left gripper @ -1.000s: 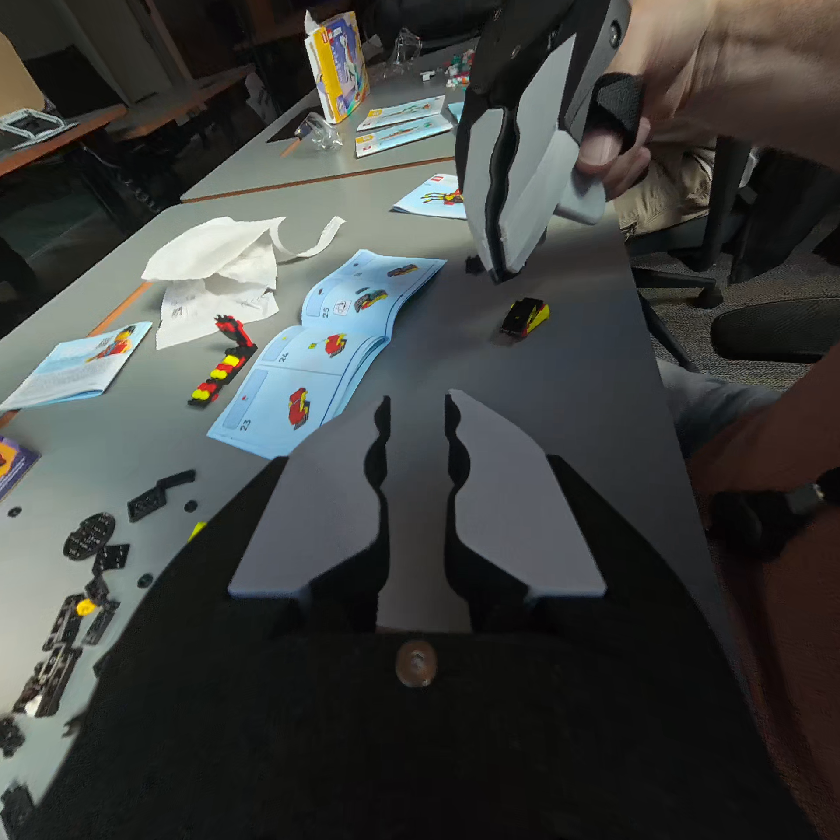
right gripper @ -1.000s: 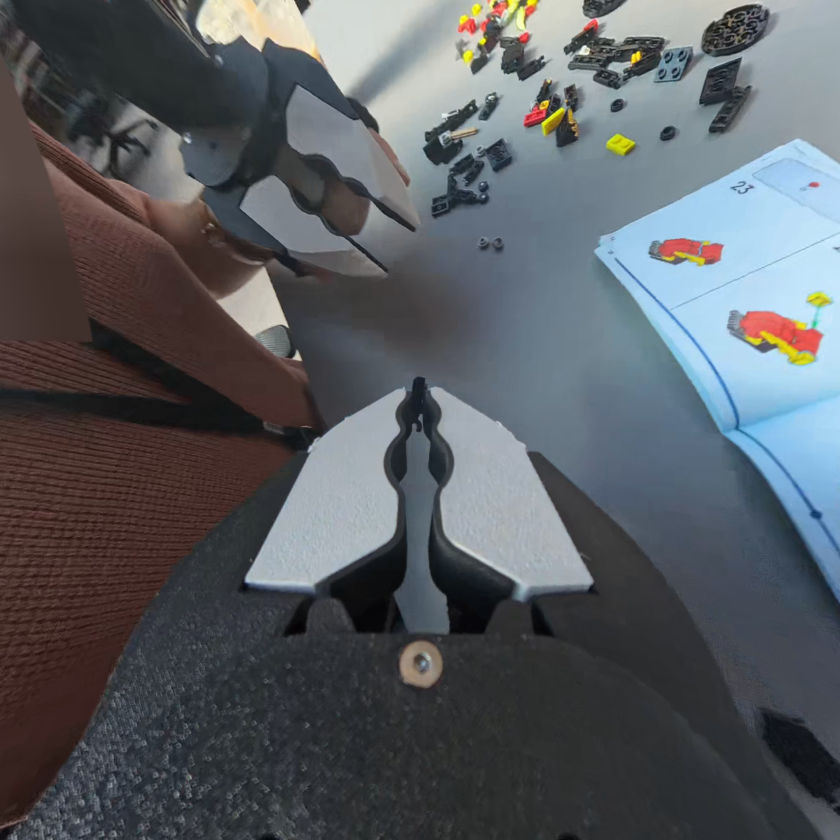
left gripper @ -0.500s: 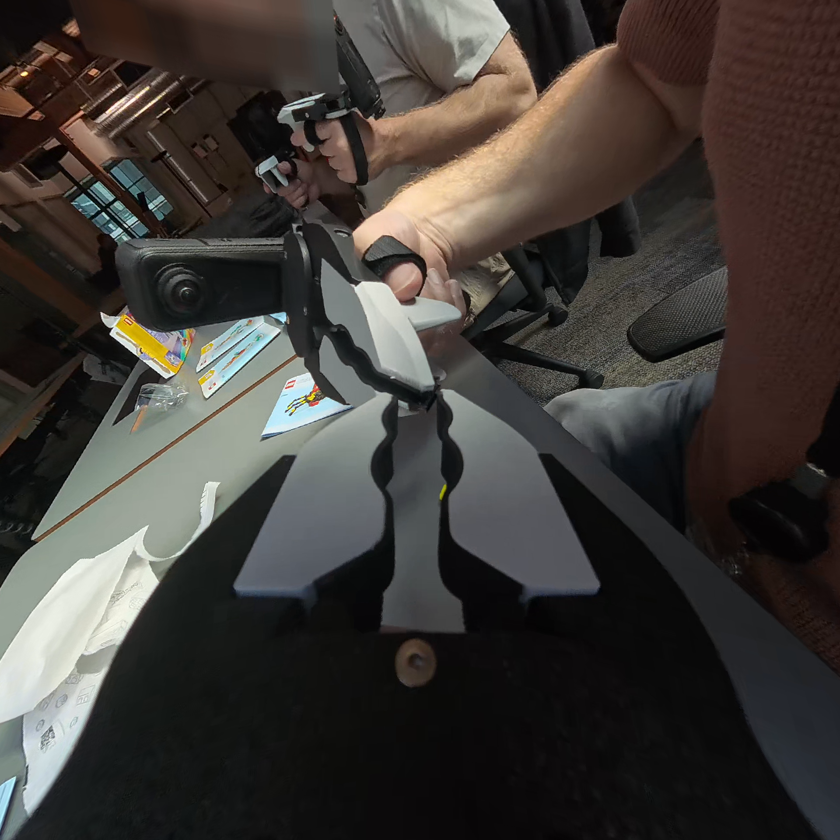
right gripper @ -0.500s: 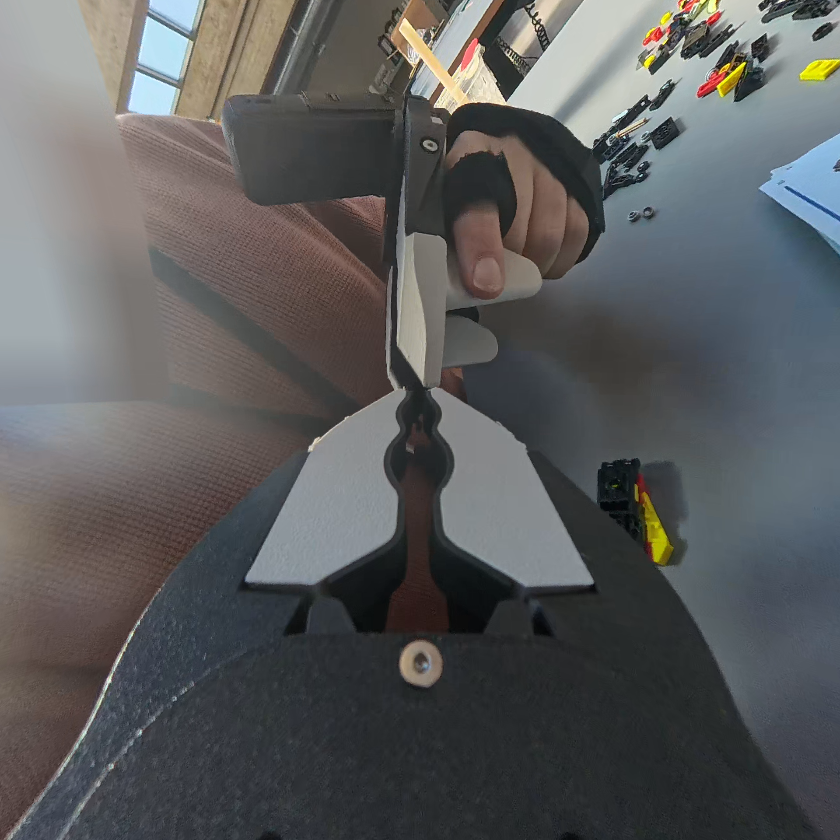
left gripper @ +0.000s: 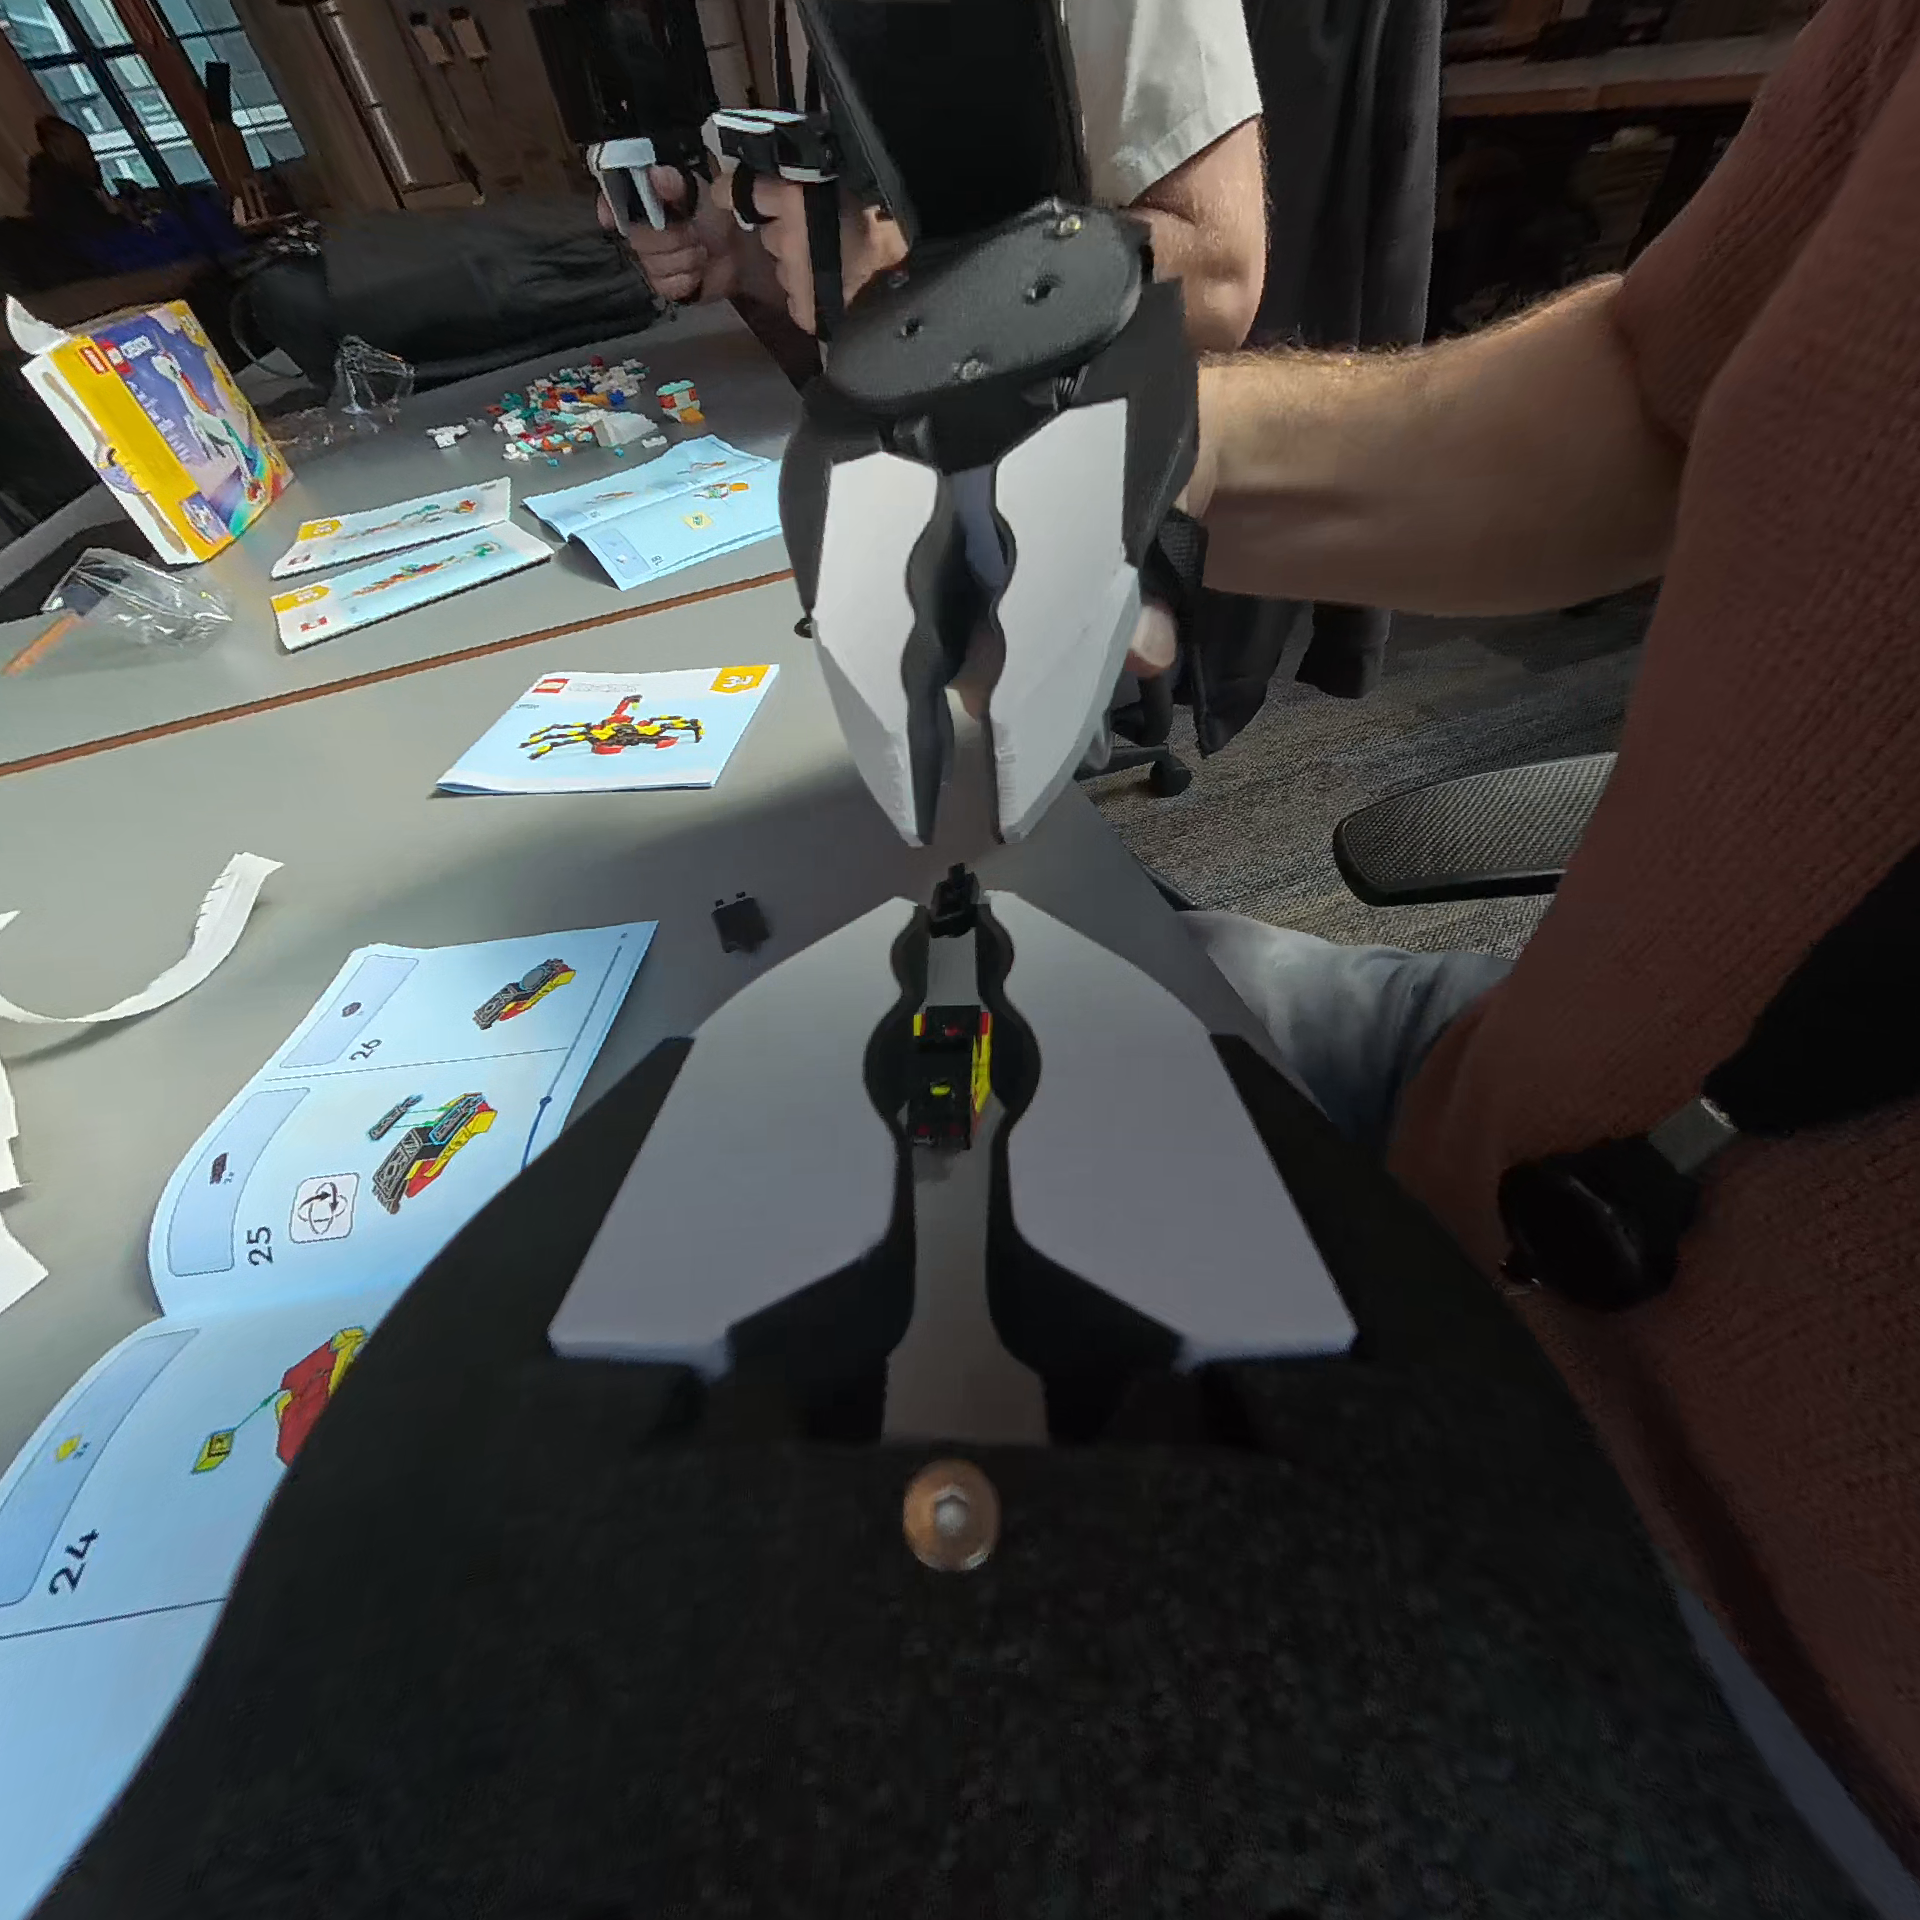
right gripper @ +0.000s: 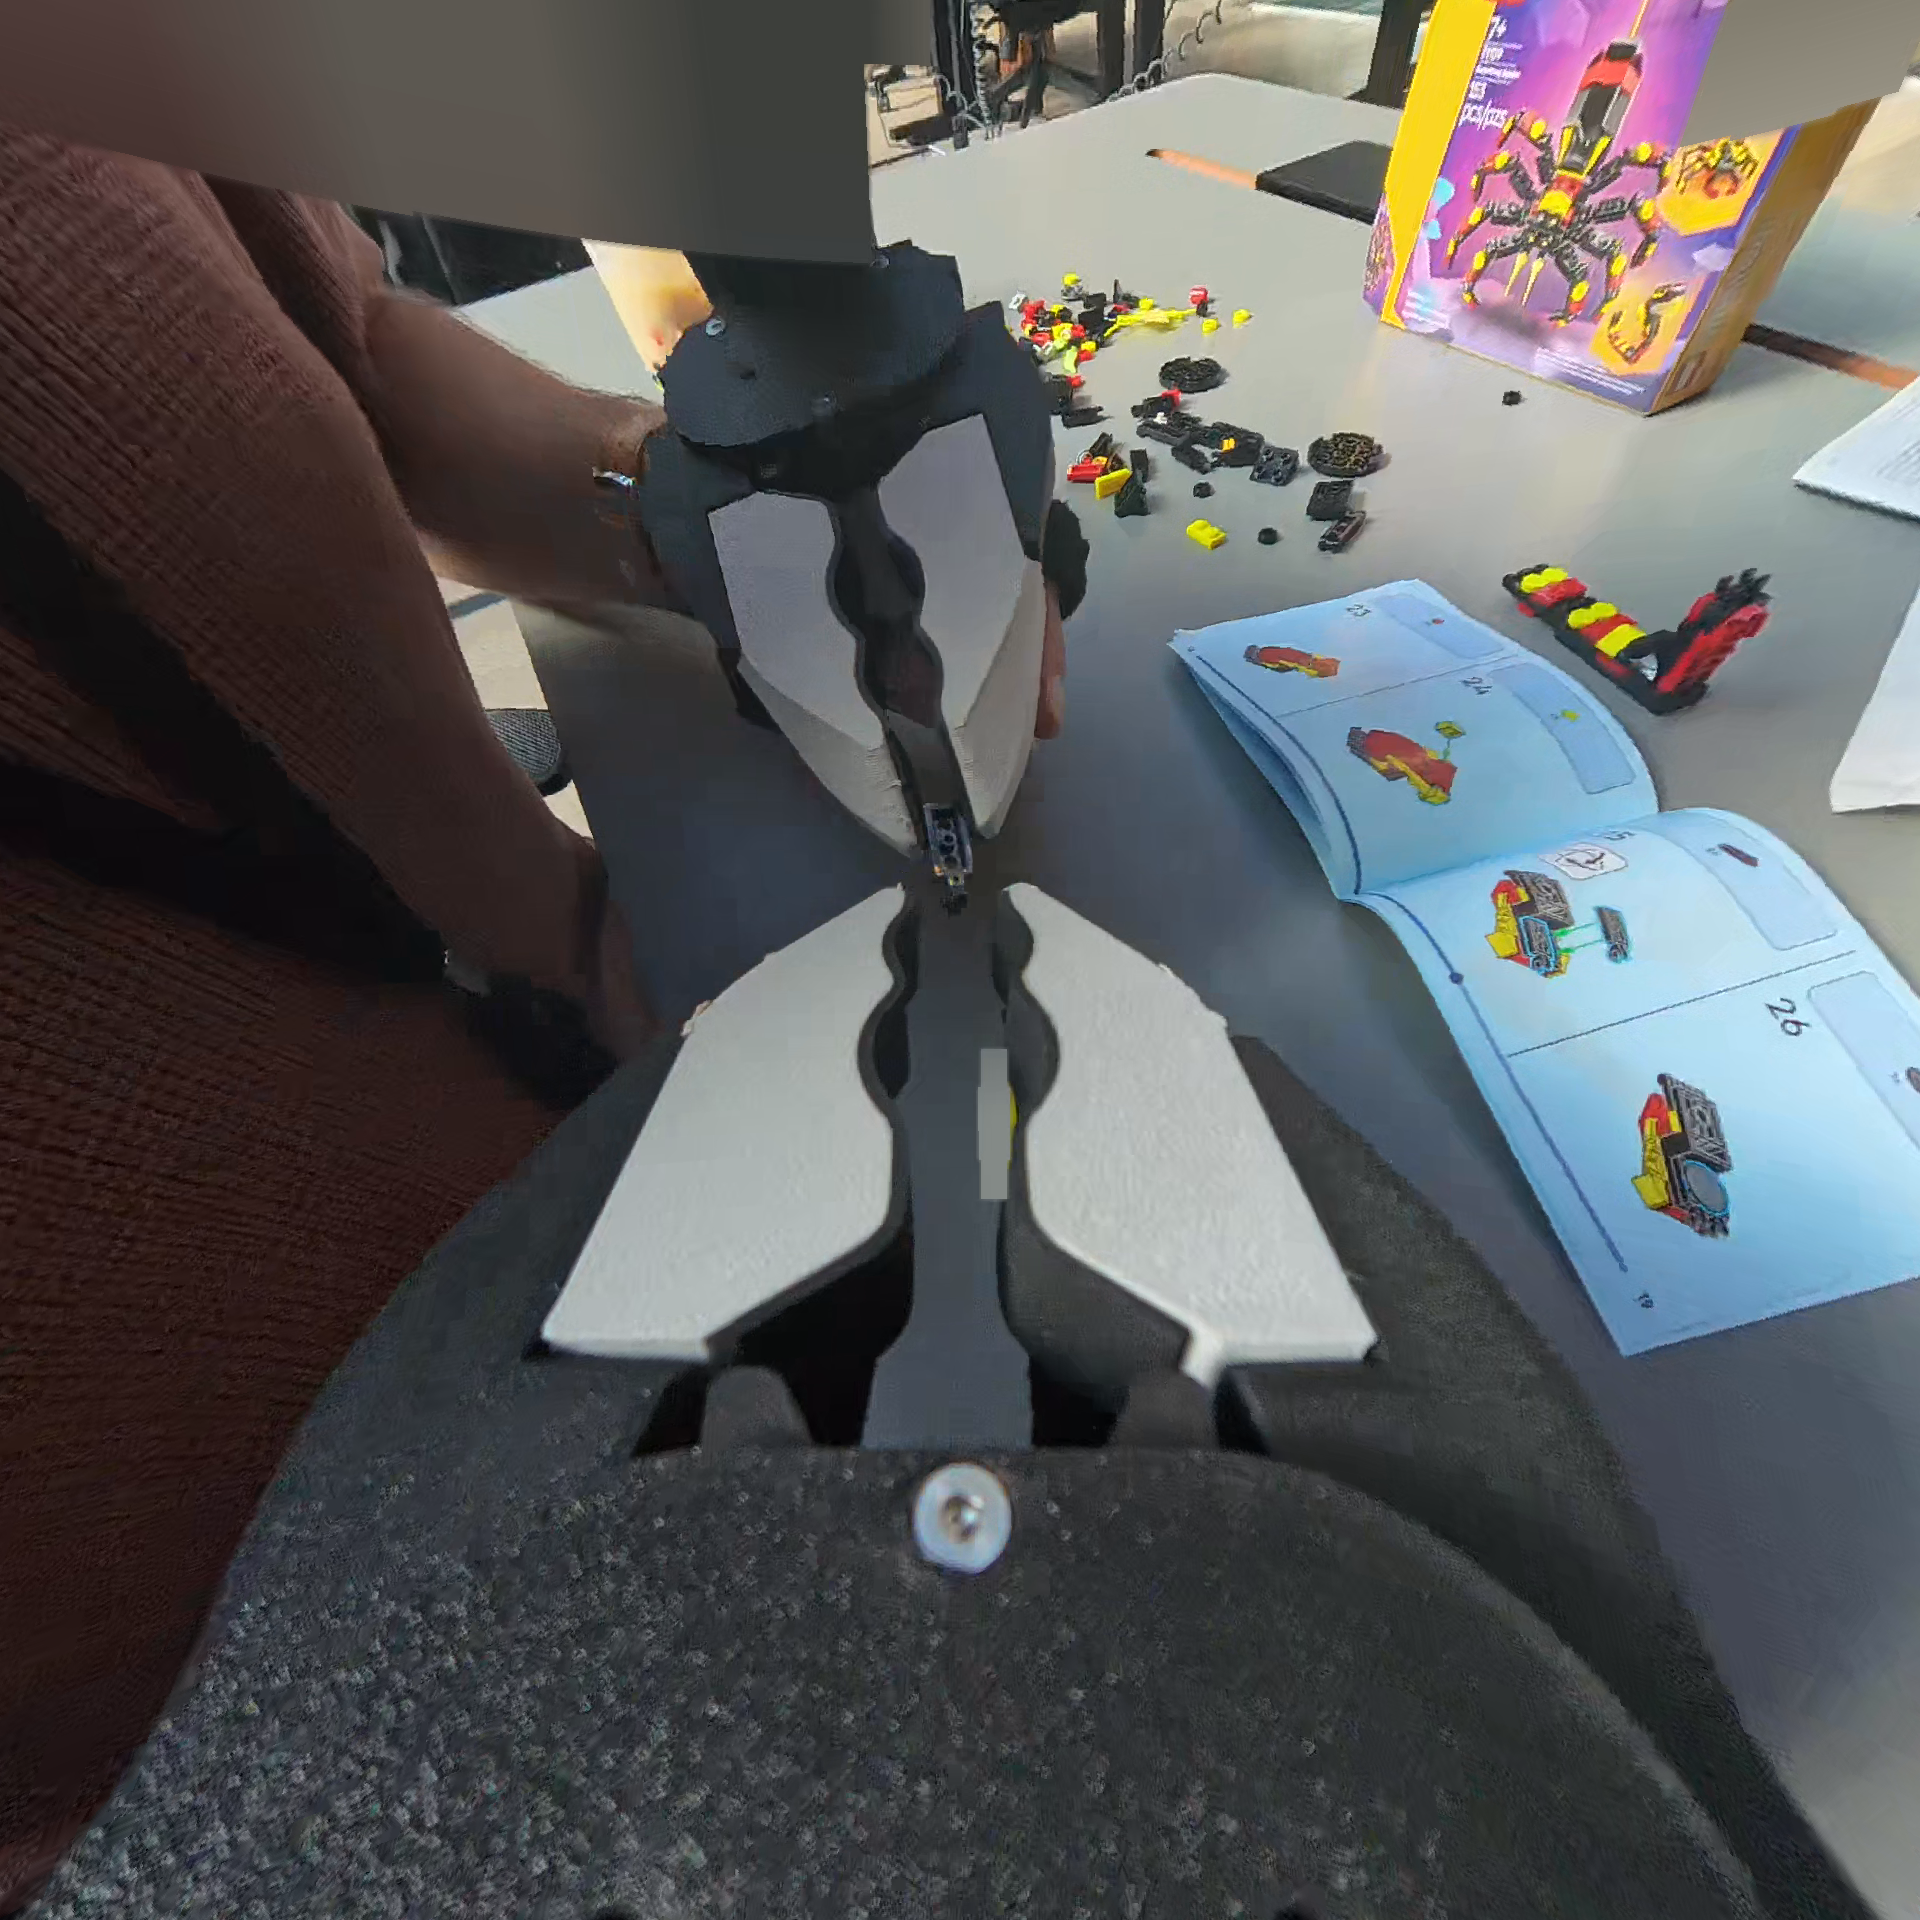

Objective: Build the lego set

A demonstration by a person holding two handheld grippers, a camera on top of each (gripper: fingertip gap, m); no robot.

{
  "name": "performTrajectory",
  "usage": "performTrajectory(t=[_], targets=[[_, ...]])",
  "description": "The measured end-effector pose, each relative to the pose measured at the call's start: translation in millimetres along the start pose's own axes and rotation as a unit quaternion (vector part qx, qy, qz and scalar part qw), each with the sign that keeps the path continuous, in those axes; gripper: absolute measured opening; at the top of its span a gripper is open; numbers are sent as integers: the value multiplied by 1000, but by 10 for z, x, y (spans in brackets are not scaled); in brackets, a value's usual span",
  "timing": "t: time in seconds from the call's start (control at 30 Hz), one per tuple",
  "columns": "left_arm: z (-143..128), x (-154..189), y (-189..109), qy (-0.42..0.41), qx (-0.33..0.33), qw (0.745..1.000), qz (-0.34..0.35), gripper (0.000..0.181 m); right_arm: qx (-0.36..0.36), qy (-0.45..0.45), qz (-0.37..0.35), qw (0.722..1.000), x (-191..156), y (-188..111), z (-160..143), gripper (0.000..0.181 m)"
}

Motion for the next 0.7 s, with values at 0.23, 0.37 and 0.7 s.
performTrajectory(t=[0.23, 0.37, 0.7], targets=[[9, 33, 88, 26, 0, 999, -23, 8, -34, -73, -16, 997, -64, 75, -49, 13], [-23, 38, 137, 21, -7, 999, -26, 8, -41, -69, -5, 997, -54, 48, -91, 7], [-303, -43, 265, 0, -164, 986, -35, 24, -187, -112, -37, 975, 88, -14, -388, 7]])
Point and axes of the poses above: each gripper's, where its closed fingertips meet, y out along the fingers, z out of its top, x = y × z across the jaws, the point moved 8 cm from there along -y, back along the fingers, and after that the axes turned 7 degrees about x, right-handed, at the moved point
